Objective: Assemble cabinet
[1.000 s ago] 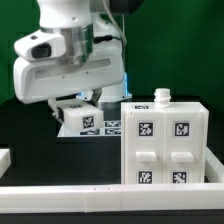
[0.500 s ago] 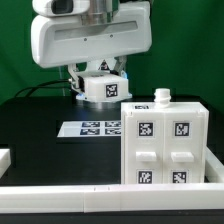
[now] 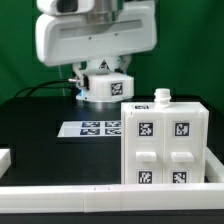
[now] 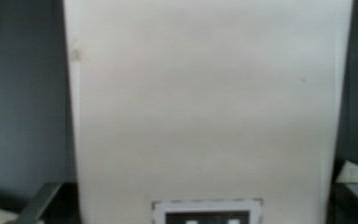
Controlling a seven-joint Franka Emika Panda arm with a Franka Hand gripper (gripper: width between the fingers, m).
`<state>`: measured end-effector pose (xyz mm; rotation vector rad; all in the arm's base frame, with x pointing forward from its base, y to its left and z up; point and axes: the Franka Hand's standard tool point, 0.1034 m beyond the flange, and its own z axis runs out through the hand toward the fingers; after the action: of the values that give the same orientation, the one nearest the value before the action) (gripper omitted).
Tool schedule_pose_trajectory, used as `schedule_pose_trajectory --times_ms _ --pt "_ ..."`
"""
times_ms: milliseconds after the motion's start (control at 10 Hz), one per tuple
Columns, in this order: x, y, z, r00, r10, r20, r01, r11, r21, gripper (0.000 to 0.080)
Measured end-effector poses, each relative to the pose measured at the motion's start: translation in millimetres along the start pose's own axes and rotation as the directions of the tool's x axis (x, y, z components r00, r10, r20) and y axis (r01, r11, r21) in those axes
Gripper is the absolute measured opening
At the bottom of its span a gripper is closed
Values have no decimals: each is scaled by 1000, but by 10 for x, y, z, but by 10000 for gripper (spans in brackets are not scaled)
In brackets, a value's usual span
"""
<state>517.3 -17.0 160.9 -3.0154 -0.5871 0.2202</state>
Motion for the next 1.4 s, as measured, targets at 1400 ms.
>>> schedule_pose_trajectory --times_ms 1400 --pt "832 -325 -346 999 47 -21 -48 999 -5 560"
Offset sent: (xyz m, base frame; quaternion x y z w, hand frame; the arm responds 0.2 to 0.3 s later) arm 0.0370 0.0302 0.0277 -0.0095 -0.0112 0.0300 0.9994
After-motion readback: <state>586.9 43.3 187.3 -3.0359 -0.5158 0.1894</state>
